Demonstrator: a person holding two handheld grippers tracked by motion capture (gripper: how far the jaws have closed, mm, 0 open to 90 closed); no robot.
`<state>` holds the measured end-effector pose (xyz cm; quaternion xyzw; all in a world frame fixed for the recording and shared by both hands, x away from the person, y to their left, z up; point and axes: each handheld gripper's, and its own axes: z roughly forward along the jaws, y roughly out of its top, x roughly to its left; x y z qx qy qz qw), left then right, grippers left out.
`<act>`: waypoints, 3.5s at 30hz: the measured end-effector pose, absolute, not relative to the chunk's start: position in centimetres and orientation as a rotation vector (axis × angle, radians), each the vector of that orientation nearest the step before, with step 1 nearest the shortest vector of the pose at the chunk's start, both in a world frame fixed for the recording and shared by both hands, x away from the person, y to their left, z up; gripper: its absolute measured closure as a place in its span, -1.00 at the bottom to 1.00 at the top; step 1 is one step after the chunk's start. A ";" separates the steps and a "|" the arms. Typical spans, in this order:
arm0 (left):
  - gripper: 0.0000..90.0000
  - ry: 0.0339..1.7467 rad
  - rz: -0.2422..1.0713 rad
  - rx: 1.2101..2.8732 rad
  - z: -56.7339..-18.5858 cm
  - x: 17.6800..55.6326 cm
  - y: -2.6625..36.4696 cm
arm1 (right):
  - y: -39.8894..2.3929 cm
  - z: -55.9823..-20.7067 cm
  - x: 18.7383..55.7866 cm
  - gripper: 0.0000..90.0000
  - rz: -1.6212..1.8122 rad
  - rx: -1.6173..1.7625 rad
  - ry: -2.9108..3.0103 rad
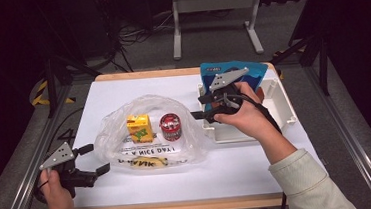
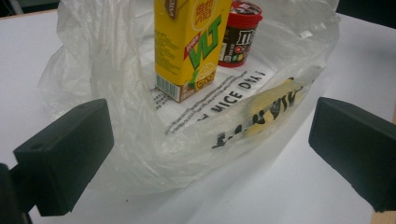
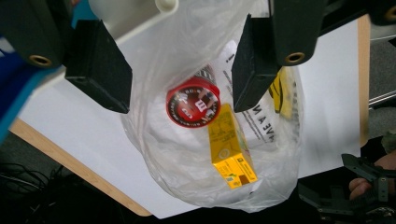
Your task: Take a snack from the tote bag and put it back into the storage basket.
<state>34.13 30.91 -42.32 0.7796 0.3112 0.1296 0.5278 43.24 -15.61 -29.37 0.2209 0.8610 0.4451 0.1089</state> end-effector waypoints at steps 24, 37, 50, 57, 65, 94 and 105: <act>-0.99 0.784 0.338 1.837 -42.3 34.0 31.5 | -8.6 -29.5 44.6 -0.30 1.329 0.490 2.598; -0.99 0.784 0.338 1.827 -42.2 33.9 31.7 | -5.4 -30.8 45.7 -0.35 1.321 0.468 2.622; -0.99 0.783 0.336 1.827 -42.2 33.9 31.8 | -2.9 -33.0 47.3 -0.40 1.334 0.506 2.644; -0.99 0.788 0.336 1.824 -42.3 33.9 31.8 | -1.7 -34.1 48.0 -0.41 1.320 0.515 2.663; -0.99 0.786 0.335 1.826 -42.3 33.9 31.9 | -0.6 -35.4 48.4 -0.44 1.314 0.518 2.676; -0.99 0.784 0.325 1.823 -42.5 34.0 31.9 | 2.6 -39.4 48.8 -0.09 1.103 0.461 2.759; -0.99 0.789 0.328 1.818 -42.5 34.0 31.9 | 2.6 -39.0 48.3 0.17 1.052 0.392 2.775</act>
